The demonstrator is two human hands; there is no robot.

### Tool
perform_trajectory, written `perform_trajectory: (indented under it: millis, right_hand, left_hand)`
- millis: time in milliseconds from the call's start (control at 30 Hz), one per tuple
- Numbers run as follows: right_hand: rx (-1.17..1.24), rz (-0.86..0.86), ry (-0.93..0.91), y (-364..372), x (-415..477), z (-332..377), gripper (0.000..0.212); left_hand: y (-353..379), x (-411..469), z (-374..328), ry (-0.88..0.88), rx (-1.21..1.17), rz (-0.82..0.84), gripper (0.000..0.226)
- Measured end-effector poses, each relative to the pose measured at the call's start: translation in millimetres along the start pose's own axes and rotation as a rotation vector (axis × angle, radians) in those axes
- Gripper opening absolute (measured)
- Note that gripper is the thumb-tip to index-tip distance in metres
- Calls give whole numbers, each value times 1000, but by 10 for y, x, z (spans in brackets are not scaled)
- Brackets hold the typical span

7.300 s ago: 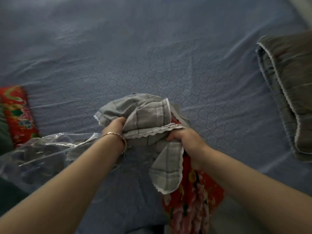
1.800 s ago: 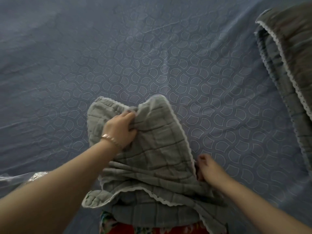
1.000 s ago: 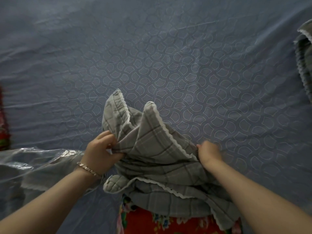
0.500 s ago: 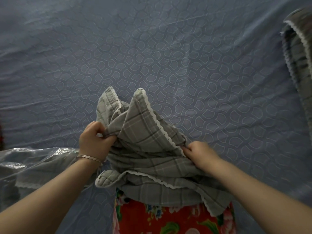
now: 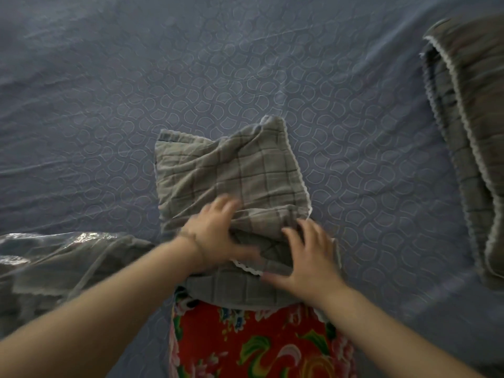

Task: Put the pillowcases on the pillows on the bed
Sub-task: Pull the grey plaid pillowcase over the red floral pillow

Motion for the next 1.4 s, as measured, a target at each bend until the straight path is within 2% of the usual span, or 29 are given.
perform_trajectory:
  millis: [67, 100, 133, 200, 267, 333, 367, 400, 433, 500, 533, 567, 600, 633, 700, 767, 800, 867, 967, 1067, 1133, 1200, 1267, 1300, 1333, 1367, 1400]
  right_hand:
    - [-175, 43, -59, 235, -153, 42, 97]
    - [-195, 57, -56, 302, -186, 41, 86]
    - [-219, 42, -69, 304, -197, 53, 70]
    - [-201, -94, -193, 178, -215, 135, 43]
    - [76, -171, -202, -9, -225, 212, 24]
    - [461, -137, -56, -252, -186, 299, 18]
    - [602, -49, -4, -304, -159, 350, 17]
    - [592, 30, -25, -374, -140, 411, 18]
    - [484, 125, -103, -479, -158, 519, 24]
    - [109, 383, -222, -557, -258, 601, 50]
    - [-82, 468, -247, -581, -343, 611, 61]
    - [-208, 505, -259, -562, -405, 580, 60]
    - [-283, 477, -297, -559, -484, 633, 47]
    - [-366, 382, -356, -558, -533, 715, 34]
    - [-394, 108, -475, -623, -555, 810, 34]
    - [-427, -120, -498, -797, -529, 839, 30]
    - [-443, -167, -505, -838, -531, 825, 25]
    - [-479, -157, -547, -746, -595, 794, 27]
    - [-488, 27, -550, -233, -843, 670, 37]
    - [-417, 157, -424, 242, -1227, 451, 34]
    - [-440, 272, -290, 395, -1416, 264, 24]
    - [-375, 560, -80, 542, -1510, -4, 33]
    - [-112, 811, 181, 539, -1476, -183, 43]
    - [48, 789, 285, 471, -1382, -239, 57]
    - [141, 638, 378, 368, -1216, -369, 75]
    - [158, 451, 453, 262, -1061, -508, 92]
    - [163, 315, 526, 205, -943, -624, 107]
  left_hand:
    - [351, -333, 152, -42, 364, 203, 96]
    - [456, -460, 240, -73, 432, 226, 82]
    - [483, -543, 297, -62, 420, 166, 63]
    - [406, -629, 301, 53, 290, -129, 26]
    - [190, -711, 346, 48, 22, -431, 14]
    - [41, -771, 403, -66, -297, -483, 13]
    - [38, -781, 401, -94, -441, -427, 12]
    - [51, -796, 399, -63, -468, -349, 12]
    - [43, -864, 340, 38, -354, -237, 18]
    - [163, -1038, 242, 202, 12, 103, 66]
    - [242, -1139, 282, 221, 154, 218, 88]
    - [287, -1196, 328, 223, 254, 256, 96]
    - [295, -1219, 401, 223, 334, 235, 87]
    - [278, -1208, 457, 224, 411, 170, 66]
    - [178, -1157, 487, 187, 467, 42, 33]
    - [88, -1187, 488, 122, 391, 14, 26]
    - [66, -1254, 445, 118, 375, 32, 26]
    - [192, -1462, 357, 178, 447, 124, 26]
    - [759, -1755, 317, 246, 597, 494, 28]
    - [1200, -1866, 346, 235, 624, 826, 41]
    - [1180, -1801, 254, 207, 577, 909, 43]
    - [981, -1566, 90, 144, 446, 793, 43]
    - [633, -1184, -36, 12, 177, 458, 40]
    - [440, -993, -60, -54, 53, 252, 36]
    - [288, -802, -76, -97, -19, 80, 36]
    - [195, -641, -113, -117, -44, -29, 41]
    - [185, -464, -166, -129, -36, -53, 52]
Point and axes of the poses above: each hand's wrist, its own x-axis towards the middle knuckle, its own y-axis out of the palm, z = x × y, the point moved 6 cm from there along x, towards the middle knuckle, and after that the axes turned 5 degrees about x, right-handed, at the moved point
